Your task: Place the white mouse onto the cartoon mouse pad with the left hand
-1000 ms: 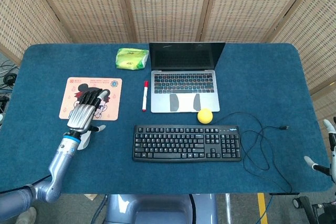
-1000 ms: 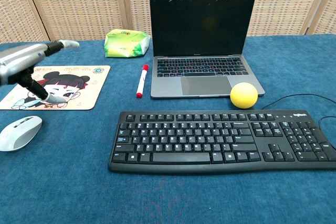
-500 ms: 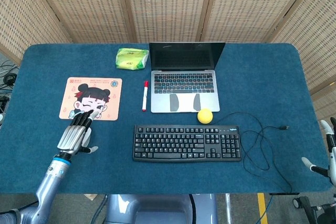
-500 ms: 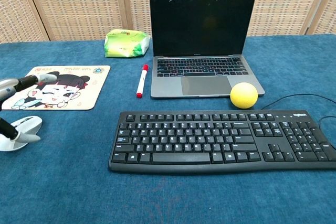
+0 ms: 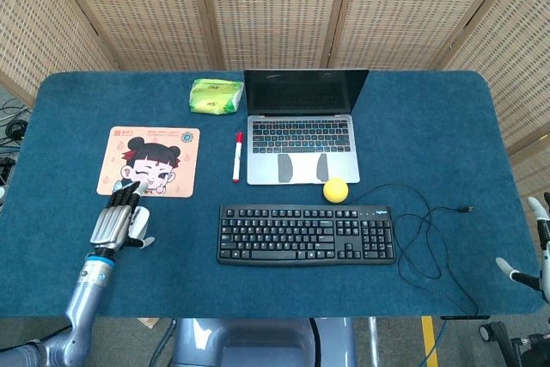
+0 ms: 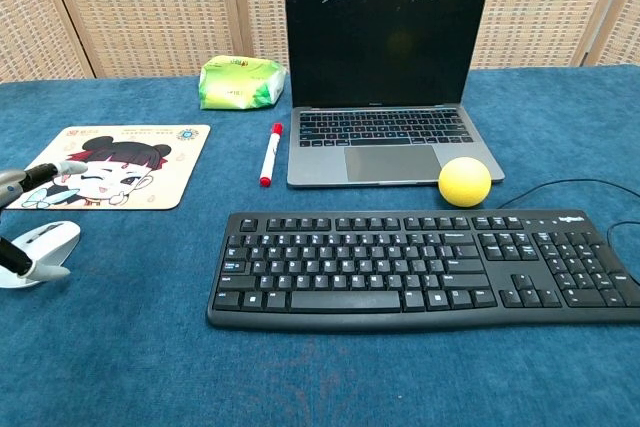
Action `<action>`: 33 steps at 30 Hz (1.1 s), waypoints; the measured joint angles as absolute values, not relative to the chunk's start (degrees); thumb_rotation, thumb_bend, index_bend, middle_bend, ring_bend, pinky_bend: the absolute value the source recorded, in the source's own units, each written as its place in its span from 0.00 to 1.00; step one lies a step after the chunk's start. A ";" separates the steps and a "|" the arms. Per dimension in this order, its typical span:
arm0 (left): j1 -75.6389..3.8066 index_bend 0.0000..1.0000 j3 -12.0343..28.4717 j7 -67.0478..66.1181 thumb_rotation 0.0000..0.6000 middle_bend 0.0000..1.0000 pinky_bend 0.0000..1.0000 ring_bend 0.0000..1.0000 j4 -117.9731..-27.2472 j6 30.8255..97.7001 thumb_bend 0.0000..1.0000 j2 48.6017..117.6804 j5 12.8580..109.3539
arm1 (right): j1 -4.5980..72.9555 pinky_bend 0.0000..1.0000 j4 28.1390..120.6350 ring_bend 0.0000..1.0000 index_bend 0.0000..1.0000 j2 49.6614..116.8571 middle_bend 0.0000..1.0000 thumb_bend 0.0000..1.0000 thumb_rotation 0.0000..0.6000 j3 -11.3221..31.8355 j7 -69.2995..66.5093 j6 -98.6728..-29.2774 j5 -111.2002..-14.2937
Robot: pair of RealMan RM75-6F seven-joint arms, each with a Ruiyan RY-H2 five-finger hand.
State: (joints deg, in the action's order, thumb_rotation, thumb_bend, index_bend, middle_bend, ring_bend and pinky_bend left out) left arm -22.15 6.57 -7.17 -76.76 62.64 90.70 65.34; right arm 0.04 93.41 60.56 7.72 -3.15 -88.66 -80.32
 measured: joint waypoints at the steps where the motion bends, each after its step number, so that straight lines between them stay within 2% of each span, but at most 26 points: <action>1: -22.15 0.00 6.82 -7.16 1.00 0.00 0.00 0.00 -76.17 62.33 0.05 90.78 64.73 | 0.03 0.00 93.38 0.00 0.00 60.55 0.00 0.00 1.00 7.75 -3.25 -88.67 -80.28; 13: -22.91 0.00 10.54 -4.51 1.00 0.00 0.00 0.00 -69.47 57.48 0.05 89.80 58.78 | 0.05 0.00 93.41 0.00 0.00 60.33 0.00 0.00 1.00 7.82 -3.86 -88.48 -80.15; 23: -25.75 0.00 12.65 -7.92 1.00 0.00 0.01 0.00 -65.08 51.57 0.06 89.39 53.47 | 0.17 0.00 93.40 0.00 0.00 60.15 0.00 0.00 1.00 7.87 -4.16 -88.08 -79.90; 24: -25.77 0.00 12.61 -8.06 1.00 0.00 0.03 0.00 -65.65 51.37 0.06 89.19 53.44 | 0.20 0.00 93.42 0.00 0.00 60.15 0.00 0.00 1.00 7.84 -4.15 -88.02 -79.97; 26: -25.75 0.00 12.46 -8.49 1.00 0.00 0.13 0.01 -67.60 51.87 0.06 88.67 53.56 | 0.23 0.00 93.45 0.00 0.00 60.16 0.00 0.00 1.00 7.75 -4.06 -88.00 -80.16; 28: -25.72 0.05 12.28 -9.32 1.00 0.06 0.23 0.08 -69.74 52.79 0.07 88.13 53.65 | 0.22 0.00 93.49 0.00 0.00 60.16 0.00 0.00 1.00 7.68 -4.04 -88.11 -80.37; 30: -25.72 0.19 12.25 -10.36 1.00 0.20 0.33 0.21 -71.28 53.67 0.07 87.83 53.36 | 0.19 0.00 93.56 0.00 0.00 60.13 0.00 0.00 1.00 7.65 -4.10 -88.23 -80.50; 31: -25.71 0.29 12.26 -11.03 1.00 0.28 0.39 0.29 -71.88 54.38 0.07 87.79 53.06 | 0.17 0.00 93.58 0.00 0.00 60.10 0.00 0.00 1.00 7.65 -4.17 -88.26 -80.51; 32: -25.71 0.36 12.26 -11.52 1.00 0.34 0.44 0.34 -72.19 54.87 0.07 87.81 52.79 | 0.15 0.00 93.60 0.00 0.00 60.07 0.00 0.00 1.00 7.65 -4.27 -88.28 -80.51; 33: -25.72 0.39 12.23 -12.05 1.00 0.37 0.45 0.37 -72.47 55.19 0.07 87.84 52.48 | 0.11 0.00 93.61 0.00 0.00 60.01 0.00 0.00 1.00 7.66 -4.39 -88.30 -80.45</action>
State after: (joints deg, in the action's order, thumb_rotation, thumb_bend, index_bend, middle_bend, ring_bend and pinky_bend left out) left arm -25.72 12.23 -12.05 -72.47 55.19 87.84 52.48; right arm 0.11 93.61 60.01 7.66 -4.39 -88.30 -80.45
